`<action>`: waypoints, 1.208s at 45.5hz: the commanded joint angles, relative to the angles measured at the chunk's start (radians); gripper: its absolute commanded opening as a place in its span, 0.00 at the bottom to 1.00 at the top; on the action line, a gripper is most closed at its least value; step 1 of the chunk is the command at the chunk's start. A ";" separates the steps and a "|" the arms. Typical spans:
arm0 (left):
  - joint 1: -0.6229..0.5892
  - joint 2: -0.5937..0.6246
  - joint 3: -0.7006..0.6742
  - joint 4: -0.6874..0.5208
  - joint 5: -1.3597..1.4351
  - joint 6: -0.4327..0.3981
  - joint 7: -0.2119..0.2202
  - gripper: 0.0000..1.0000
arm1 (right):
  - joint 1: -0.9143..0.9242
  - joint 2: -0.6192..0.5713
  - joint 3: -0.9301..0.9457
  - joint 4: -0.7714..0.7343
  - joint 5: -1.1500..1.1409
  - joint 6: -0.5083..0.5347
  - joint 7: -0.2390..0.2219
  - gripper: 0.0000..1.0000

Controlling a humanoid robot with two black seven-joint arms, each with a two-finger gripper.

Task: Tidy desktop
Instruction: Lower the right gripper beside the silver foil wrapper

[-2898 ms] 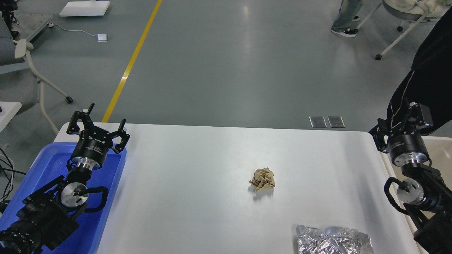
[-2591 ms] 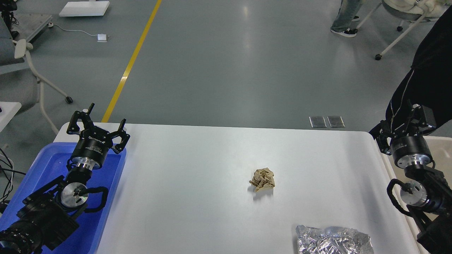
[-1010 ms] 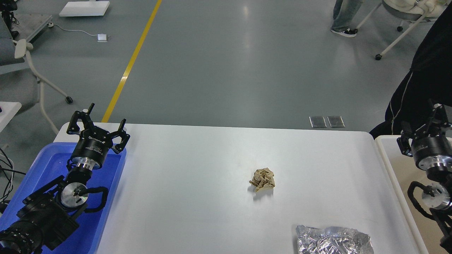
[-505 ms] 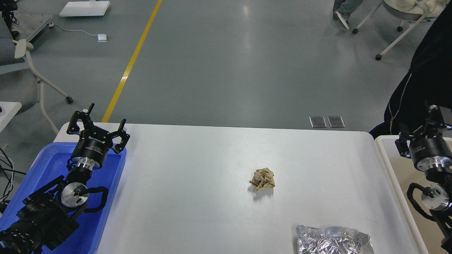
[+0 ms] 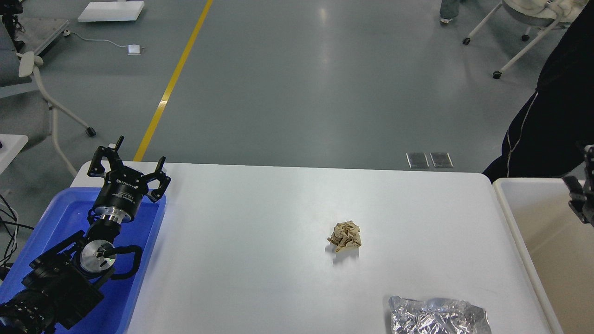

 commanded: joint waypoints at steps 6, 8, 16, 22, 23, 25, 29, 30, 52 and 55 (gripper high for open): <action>0.000 0.000 0.000 0.000 -0.001 0.000 0.001 1.00 | 0.046 -0.145 -0.428 0.057 -0.434 -0.002 0.000 0.99; 0.000 0.000 0.000 0.000 -0.001 0.000 0.001 1.00 | 0.058 -0.164 -0.476 0.095 -0.495 -0.002 0.000 0.99; 0.000 0.000 0.000 0.000 0.000 0.000 0.001 1.00 | 0.104 -0.298 -0.580 0.333 -0.670 0.001 0.000 0.99; 0.000 0.000 0.000 0.000 0.000 0.000 0.001 1.00 | 0.124 -0.367 -0.620 0.447 -0.772 0.004 -0.001 0.99; 0.000 0.000 0.000 0.000 -0.001 0.000 0.001 1.00 | 0.122 -0.372 -0.628 0.453 -0.790 0.004 -0.001 0.99; 0.000 0.000 0.000 0.000 0.000 0.000 0.001 1.00 | 0.121 -0.378 -0.646 0.454 -0.828 0.004 -0.001 0.99; 0.000 0.000 0.000 0.000 0.000 0.000 0.000 1.00 | 0.115 -0.390 -0.687 0.454 -0.902 0.002 -0.001 0.99; 0.000 0.000 0.000 0.000 0.000 0.000 0.001 1.00 | 0.113 -0.396 -0.695 0.454 -0.916 0.002 -0.001 0.99; 0.000 0.000 0.000 0.000 0.000 0.000 0.001 1.00 | 0.101 -0.441 -0.761 0.646 -0.959 0.004 -0.005 0.99; 0.000 0.000 0.000 0.000 0.000 0.000 0.001 1.00 | 0.099 -0.422 -0.763 0.652 -0.947 0.002 -0.012 0.99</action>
